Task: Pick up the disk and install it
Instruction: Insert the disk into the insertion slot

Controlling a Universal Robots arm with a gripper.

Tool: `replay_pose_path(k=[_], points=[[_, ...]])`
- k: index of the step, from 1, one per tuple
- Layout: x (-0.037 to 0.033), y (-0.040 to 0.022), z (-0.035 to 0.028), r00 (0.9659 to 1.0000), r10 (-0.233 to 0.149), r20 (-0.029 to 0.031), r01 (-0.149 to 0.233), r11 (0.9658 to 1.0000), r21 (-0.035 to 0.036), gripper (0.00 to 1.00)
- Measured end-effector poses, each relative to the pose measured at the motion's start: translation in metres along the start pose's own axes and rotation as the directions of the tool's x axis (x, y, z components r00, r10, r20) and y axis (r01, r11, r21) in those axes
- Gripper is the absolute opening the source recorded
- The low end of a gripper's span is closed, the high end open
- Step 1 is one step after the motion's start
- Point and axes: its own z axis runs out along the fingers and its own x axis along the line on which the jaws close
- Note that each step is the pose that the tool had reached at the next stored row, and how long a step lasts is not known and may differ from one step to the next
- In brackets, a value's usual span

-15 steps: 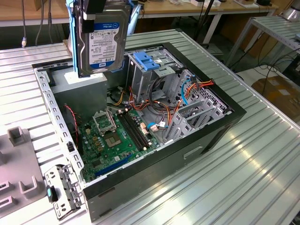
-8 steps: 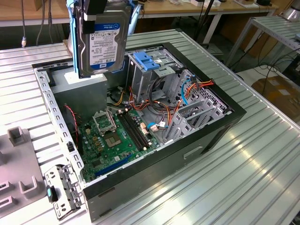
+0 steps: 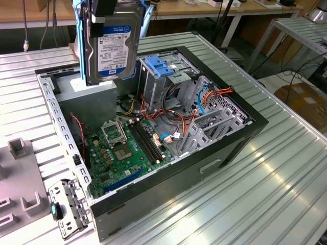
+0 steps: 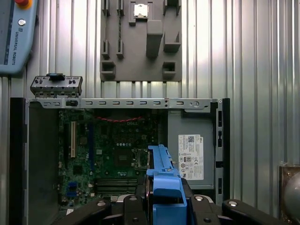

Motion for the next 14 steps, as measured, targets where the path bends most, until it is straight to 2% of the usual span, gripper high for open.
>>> replay_pose_path(k=[14], points=[[0.0029, 0.0, 0.0, 1.0, 0.0, 0.0, 0.0, 1.0, 0.0, 0.37]])
